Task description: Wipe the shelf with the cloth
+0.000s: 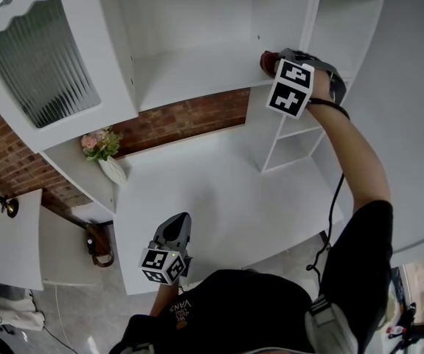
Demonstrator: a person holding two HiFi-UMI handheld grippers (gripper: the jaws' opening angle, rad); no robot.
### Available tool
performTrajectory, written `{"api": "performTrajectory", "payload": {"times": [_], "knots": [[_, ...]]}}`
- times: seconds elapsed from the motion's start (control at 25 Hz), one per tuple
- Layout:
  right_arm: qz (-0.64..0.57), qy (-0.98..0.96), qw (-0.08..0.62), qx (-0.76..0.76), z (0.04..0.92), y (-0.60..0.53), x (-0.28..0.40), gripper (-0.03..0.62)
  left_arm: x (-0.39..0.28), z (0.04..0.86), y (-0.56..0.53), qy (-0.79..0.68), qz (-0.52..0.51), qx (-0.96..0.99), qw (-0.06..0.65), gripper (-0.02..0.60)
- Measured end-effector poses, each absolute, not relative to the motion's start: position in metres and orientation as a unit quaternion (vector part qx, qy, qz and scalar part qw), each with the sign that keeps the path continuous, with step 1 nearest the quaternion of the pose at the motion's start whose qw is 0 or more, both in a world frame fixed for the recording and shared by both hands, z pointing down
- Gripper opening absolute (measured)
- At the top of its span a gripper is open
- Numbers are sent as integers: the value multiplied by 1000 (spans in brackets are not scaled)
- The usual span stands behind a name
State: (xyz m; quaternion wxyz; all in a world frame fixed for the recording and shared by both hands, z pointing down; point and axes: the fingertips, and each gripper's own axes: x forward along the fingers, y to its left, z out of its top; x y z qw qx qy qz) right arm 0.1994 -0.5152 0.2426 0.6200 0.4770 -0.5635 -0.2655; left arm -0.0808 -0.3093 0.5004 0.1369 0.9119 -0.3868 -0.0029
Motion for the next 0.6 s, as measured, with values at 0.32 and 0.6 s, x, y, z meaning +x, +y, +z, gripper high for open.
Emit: {"api": "performTrajectory", "payload": {"times": [0.32, 0.6], "knots": [[-270, -587, 562, 516, 230, -475, 198, 91, -80, 501, -305, -373, 5, 918, 135, 6], [-264, -613, 498, 553, 240, -426, 194, 91, -78, 497, -299, -348, 14, 929, 125, 6]]}}
